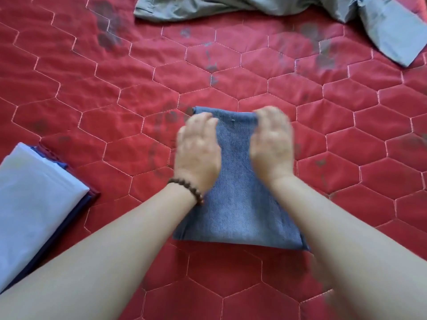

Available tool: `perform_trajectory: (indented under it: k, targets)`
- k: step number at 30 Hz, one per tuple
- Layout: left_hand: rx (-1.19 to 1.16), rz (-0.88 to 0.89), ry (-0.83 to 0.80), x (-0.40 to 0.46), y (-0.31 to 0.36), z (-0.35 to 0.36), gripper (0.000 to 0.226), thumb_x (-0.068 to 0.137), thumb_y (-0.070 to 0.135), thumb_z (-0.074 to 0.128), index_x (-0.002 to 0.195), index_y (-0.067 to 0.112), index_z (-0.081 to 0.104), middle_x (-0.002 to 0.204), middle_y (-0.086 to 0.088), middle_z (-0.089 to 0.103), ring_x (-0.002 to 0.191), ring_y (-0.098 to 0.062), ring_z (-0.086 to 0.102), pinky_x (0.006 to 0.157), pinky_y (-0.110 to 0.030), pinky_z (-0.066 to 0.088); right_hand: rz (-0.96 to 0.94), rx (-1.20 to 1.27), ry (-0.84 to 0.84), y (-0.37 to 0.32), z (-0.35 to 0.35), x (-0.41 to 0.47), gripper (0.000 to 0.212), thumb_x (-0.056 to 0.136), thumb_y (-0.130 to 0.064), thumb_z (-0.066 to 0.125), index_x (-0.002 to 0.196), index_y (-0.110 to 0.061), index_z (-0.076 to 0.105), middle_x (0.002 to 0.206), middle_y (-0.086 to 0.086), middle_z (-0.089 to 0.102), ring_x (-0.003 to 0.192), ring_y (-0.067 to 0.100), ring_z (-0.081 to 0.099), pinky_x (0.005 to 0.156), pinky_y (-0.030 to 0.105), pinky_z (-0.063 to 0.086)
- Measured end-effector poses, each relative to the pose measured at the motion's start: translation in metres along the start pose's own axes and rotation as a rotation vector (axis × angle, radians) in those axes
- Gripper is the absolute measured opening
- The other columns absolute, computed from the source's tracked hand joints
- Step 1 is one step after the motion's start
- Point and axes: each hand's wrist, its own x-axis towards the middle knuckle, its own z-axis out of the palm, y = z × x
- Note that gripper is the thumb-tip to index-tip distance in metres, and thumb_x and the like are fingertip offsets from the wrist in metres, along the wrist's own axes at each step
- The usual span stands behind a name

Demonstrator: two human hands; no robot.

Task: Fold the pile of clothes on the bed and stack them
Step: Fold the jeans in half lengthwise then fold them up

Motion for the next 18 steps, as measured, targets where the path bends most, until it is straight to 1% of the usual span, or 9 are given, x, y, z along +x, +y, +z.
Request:
perform_trajectory:
  k: [2,4,5,7,9,11,14,15,18]
  targets:
    - [0.150,0.080,-0.245,-0.004,0.004,0.018,0.055,0.092,0.013,0.031,0.144,-0.005,0.033,0.152,-0.021,0.032,0.143,-0.031,0.027,0.117,-0.040,0.017,-0.268,0.034,-0.265,-0.018,0.022,-0.008,0.047,0.088,-0.013,0.040,0.131,0.001,0.055,0.137,0.019,0.053,0.128,0.032,0.049,0.110,0.048,0.035]
    - [0.236,0.000,-0.424,-0.010,-0.003,0.033,0.061,0.098,0.026,0.018,0.151,-0.002,0.007,0.161,-0.017,0.004,0.149,-0.026,0.002,0.119,-0.037,-0.002,-0.334,-0.151,-0.498,-0.012,0.031,-0.007,0.054,0.098,-0.029,0.030,0.149,-0.013,0.033,0.157,0.008,0.028,0.145,0.024,0.025,0.118,0.056,0.009]
    - [0.261,-0.011,-0.451,-0.012,-0.007,0.037,0.066,0.096,0.033,0.014,0.151,-0.001,0.004,0.161,-0.016,0.001,0.149,-0.025,-0.001,0.119,-0.037,-0.005,-0.261,-0.287,-0.539,0.000,0.032,0.001,0.057,0.100,-0.041,0.023,0.153,-0.023,0.018,0.161,0.000,0.013,0.149,0.020,0.009,0.116,0.058,-0.005]
    - [0.287,0.001,-0.456,-0.015,-0.010,0.040,0.074,0.090,0.040,0.012,0.151,-0.001,0.006,0.161,-0.016,0.002,0.149,-0.024,0.001,0.119,-0.038,-0.005,0.045,-0.482,-0.499,0.026,0.022,0.021,0.060,0.099,-0.053,0.014,0.154,-0.030,0.003,0.162,-0.005,-0.004,0.149,0.020,-0.011,0.109,0.064,-0.015]
    - [0.251,-0.007,-0.445,-0.014,-0.009,0.042,0.076,0.089,0.042,0.016,0.151,0.000,0.008,0.161,-0.016,0.003,0.149,-0.024,0.002,0.119,-0.039,-0.005,0.287,-0.484,-0.382,0.036,0.012,0.036,0.060,0.101,-0.045,0.019,0.155,-0.019,0.010,0.163,0.003,-0.005,0.149,0.024,-0.012,0.110,0.067,-0.010]
    - [0.237,-0.018,-0.427,-0.014,-0.008,0.042,0.076,0.088,0.043,0.020,0.151,0.001,0.011,0.161,-0.016,0.006,0.149,-0.025,0.005,0.119,-0.043,-0.004,0.114,-0.376,-0.233,0.020,0.017,0.029,0.057,0.099,-0.028,0.034,0.151,-0.008,0.025,0.162,0.010,0.009,0.149,0.028,0.005,0.112,0.064,-0.002]
    - [0.269,-0.012,-0.469,-0.009,-0.012,0.038,0.076,0.087,0.044,0.016,0.153,0.007,0.010,0.161,-0.013,0.003,0.150,-0.023,0.000,0.119,-0.049,-0.003,-0.372,-0.198,-0.337,-0.006,0.034,-0.002,0.053,0.094,-0.028,0.037,0.146,-0.014,0.040,0.154,0.007,0.035,0.142,0.025,0.032,0.113,0.060,0.013]
    - [0.285,-0.003,-0.476,-0.007,-0.014,0.039,0.078,0.087,0.048,0.014,0.154,0.008,0.010,0.162,-0.012,0.001,0.149,-0.022,-0.003,0.119,-0.050,-0.002,-0.368,-0.225,-0.408,-0.003,0.034,-0.005,0.054,0.096,-0.036,0.031,0.148,-0.022,0.035,0.155,0.002,0.034,0.143,0.022,0.030,0.114,0.060,0.011]
    - [0.312,-0.056,-0.485,0.001,-0.020,0.042,0.093,0.084,0.066,0.016,0.153,0.008,-0.002,0.161,-0.011,-0.009,0.149,-0.025,-0.010,0.119,-0.053,-0.002,-0.025,-0.406,-0.454,0.029,0.033,0.005,0.057,0.098,-0.055,0.015,0.152,-0.039,0.008,0.162,-0.007,0.009,0.150,0.019,0.002,0.112,0.063,-0.008]
